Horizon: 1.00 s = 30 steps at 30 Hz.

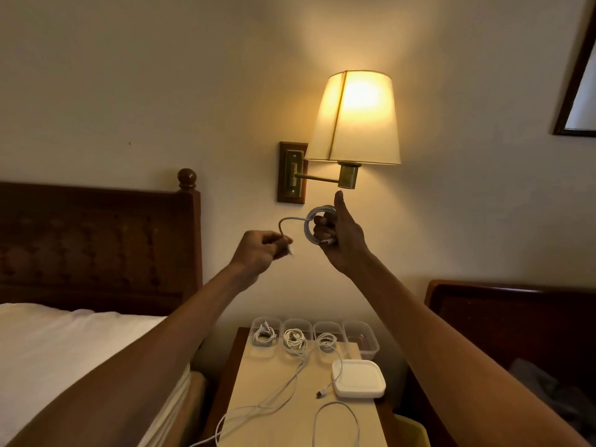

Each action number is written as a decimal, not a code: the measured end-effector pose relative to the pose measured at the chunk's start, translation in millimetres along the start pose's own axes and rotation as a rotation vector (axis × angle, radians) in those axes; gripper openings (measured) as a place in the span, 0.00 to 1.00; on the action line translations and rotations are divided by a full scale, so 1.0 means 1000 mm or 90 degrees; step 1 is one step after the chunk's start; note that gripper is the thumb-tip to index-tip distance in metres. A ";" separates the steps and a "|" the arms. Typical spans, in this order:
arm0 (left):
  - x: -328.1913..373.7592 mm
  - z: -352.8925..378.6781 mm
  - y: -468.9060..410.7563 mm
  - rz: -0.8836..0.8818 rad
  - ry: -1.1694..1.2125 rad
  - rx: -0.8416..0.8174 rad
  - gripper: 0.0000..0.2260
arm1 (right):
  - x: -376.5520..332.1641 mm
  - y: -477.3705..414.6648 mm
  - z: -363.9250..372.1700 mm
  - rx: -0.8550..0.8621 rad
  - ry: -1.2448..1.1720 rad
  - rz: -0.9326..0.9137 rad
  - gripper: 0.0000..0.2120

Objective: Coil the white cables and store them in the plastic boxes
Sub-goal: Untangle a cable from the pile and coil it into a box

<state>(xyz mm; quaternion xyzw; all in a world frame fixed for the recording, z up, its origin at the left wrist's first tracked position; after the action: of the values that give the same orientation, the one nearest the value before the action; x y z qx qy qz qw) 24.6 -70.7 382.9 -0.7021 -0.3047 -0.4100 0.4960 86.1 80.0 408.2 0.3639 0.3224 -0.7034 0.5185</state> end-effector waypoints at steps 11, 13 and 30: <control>0.001 0.040 0.011 -0.166 0.395 -0.002 0.10 | -0.017 0.005 -0.021 0.196 0.275 -0.165 0.20; 0.001 0.045 0.013 -0.175 0.370 -0.044 0.09 | -0.016 0.005 -0.023 0.206 0.280 -0.164 0.20; 0.000 0.058 0.029 -0.237 0.163 -0.244 0.10 | 0.007 -0.005 -0.022 0.112 0.341 -0.124 0.25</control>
<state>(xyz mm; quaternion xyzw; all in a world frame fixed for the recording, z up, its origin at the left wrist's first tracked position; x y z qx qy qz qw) 64.2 -25.2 359.8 -0.6580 -0.2801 -0.6290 0.3049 84.3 96.2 391.1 0.5473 0.4188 -0.6541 0.3119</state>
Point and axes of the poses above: each hand's wrist, its own y-axis away from the middle knuckle, its own z-axis out of the palm, x = y × z, the point moved 10 cm from there along -y, towards the middle knuckle, and after that the axes turned 7 degrees about z, right-handed, at the moved point
